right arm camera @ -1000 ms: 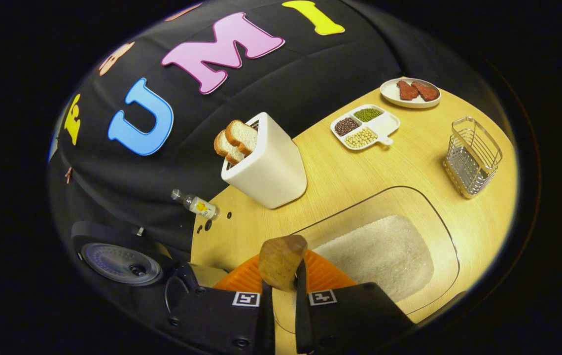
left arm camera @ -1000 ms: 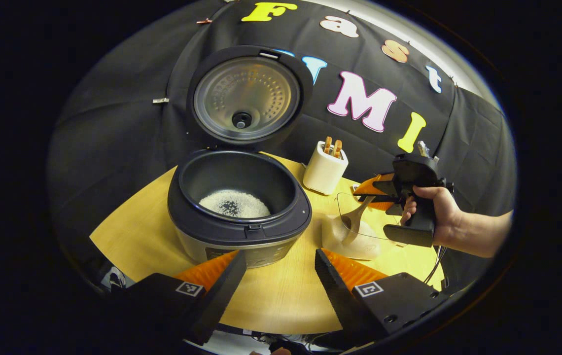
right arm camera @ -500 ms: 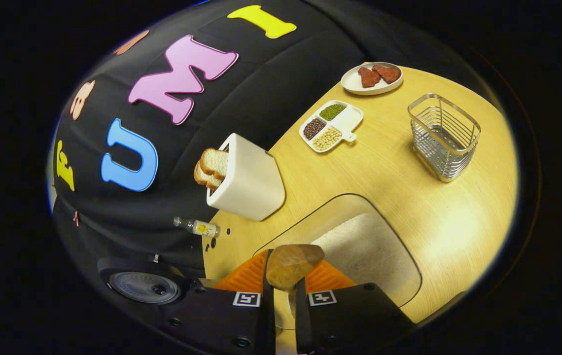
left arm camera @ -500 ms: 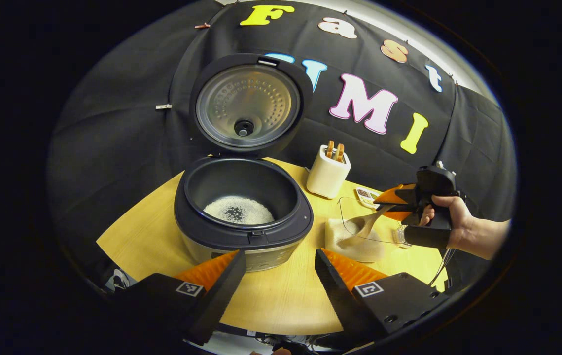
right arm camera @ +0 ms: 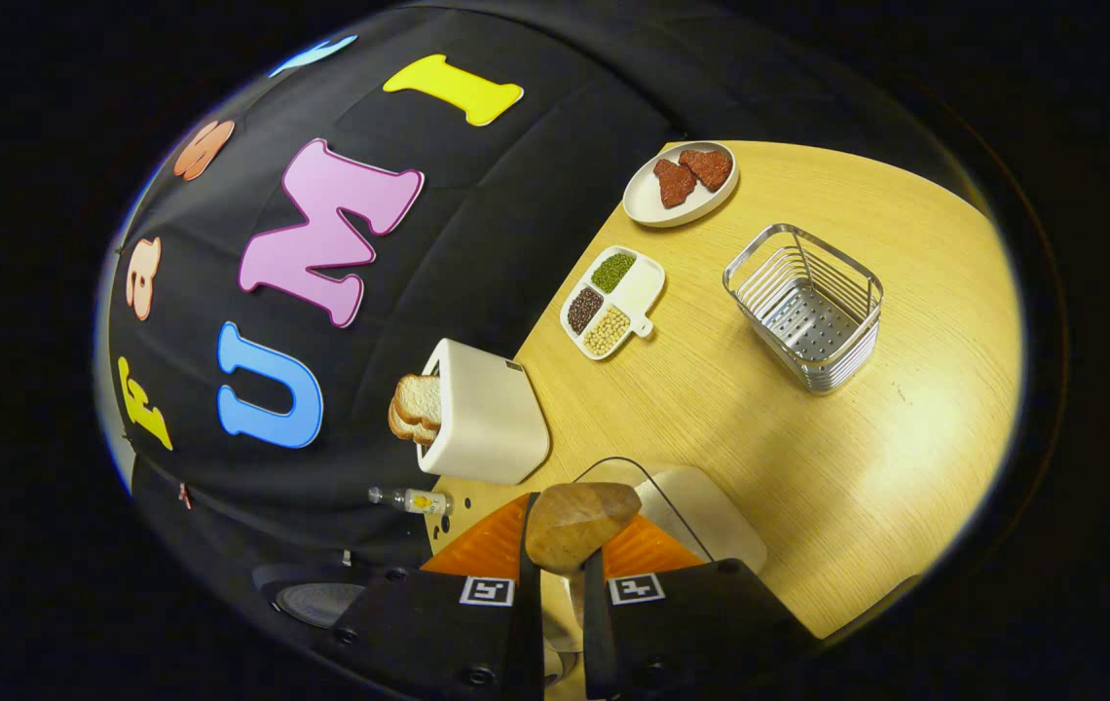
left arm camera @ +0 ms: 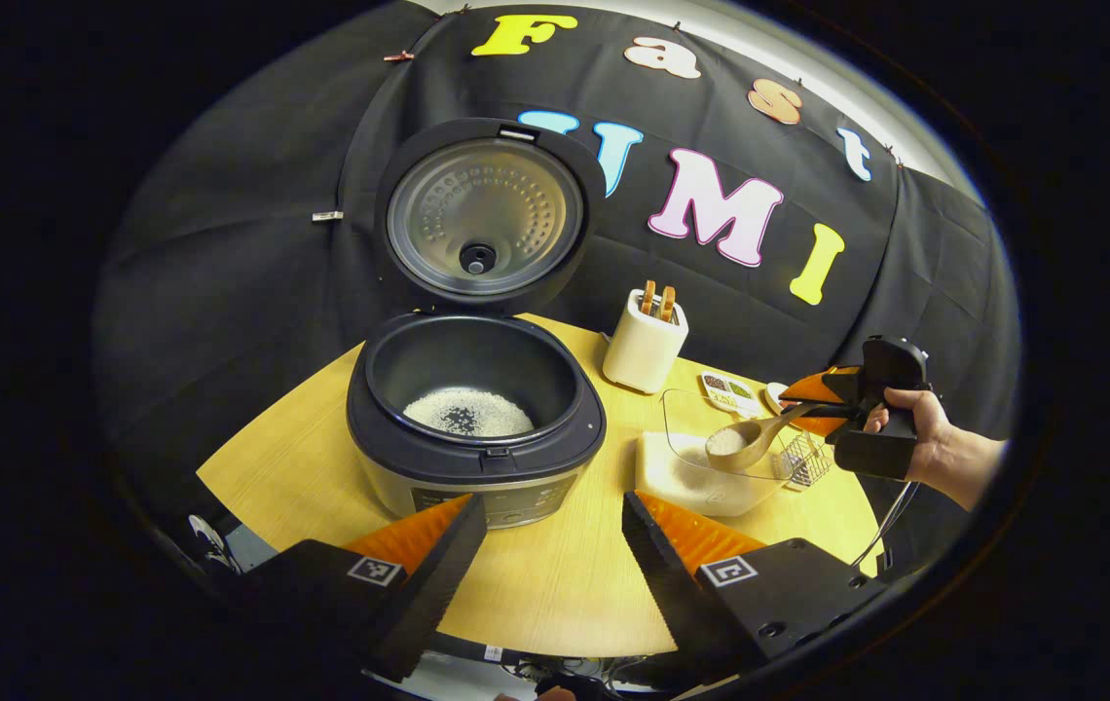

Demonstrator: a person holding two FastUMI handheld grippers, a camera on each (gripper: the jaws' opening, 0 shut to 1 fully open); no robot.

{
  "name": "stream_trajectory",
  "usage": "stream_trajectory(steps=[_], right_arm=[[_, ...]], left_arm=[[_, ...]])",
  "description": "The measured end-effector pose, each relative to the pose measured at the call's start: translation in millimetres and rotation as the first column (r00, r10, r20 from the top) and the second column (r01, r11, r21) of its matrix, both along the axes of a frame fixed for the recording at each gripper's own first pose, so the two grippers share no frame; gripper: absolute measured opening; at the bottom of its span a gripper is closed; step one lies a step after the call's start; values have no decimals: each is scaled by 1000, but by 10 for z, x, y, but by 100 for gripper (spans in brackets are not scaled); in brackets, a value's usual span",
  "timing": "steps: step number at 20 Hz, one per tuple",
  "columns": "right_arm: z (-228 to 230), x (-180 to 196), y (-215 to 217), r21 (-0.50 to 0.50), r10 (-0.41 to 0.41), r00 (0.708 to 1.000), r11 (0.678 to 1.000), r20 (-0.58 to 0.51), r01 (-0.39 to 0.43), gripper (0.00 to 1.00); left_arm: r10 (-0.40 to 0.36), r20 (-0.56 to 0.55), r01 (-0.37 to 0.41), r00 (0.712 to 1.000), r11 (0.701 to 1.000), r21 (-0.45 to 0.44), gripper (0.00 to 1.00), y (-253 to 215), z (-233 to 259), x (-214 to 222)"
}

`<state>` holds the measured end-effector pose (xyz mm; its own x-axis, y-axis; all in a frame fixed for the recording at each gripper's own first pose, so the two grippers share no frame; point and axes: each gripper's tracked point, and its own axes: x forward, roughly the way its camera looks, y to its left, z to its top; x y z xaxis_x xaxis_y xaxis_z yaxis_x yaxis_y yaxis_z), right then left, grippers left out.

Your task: Close the left gripper, press the button to open the rice cooker; take a wooden spoon from the chopstick holder with the right hand, scoop a spoonful of rice and pour it into the rice cooker, then put the wooden spoon back into the chopstick holder.

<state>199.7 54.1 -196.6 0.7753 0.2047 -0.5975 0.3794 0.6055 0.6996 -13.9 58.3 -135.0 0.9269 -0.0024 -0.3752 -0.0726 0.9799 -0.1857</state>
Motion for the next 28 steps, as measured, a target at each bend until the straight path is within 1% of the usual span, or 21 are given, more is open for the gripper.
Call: stream_trajectory(steps=[3,6,10,14,16,18,21,24,28], right_arm=[[135,-16,-2,36,-1,1000,999,14,0,21],[292,-5,76,93,-5,1000,996,29,3,21],[490,81,278,193,-11,999,981,45,2,21],[673,166,546,251,-3,998,968,60,-12,21],[745,153,762,276,33,998,960,59,-48,21],[780,143,951,279,56,997,958,62,-71,21],[835,98,1324,303,108,992,945,68,-124,21],[855,68,1723,324,167,983,928,77,-183,21],[853,-38,2246,304,251,964,915,90,-267,21]], left_arm=[[2,10,-2,1000,1000,1,95,-15,42,-22],[7,18,-7,1000,1000,7,95,5,74,-57],[12,18,-12,1000,1000,2,95,37,71,-96],[21,21,-21,1000,1000,-1,95,92,75,-152],[20,23,-20,1000,1000,3,95,118,85,-180],[23,30,-23,999,1000,1,95,143,90,-207],[42,28,-42,999,999,-19,95,188,56,-258],[65,30,-64,997,997,-35,95,243,47,-314],[86,33,-85,996,995,-48,95,321,46,-367]])
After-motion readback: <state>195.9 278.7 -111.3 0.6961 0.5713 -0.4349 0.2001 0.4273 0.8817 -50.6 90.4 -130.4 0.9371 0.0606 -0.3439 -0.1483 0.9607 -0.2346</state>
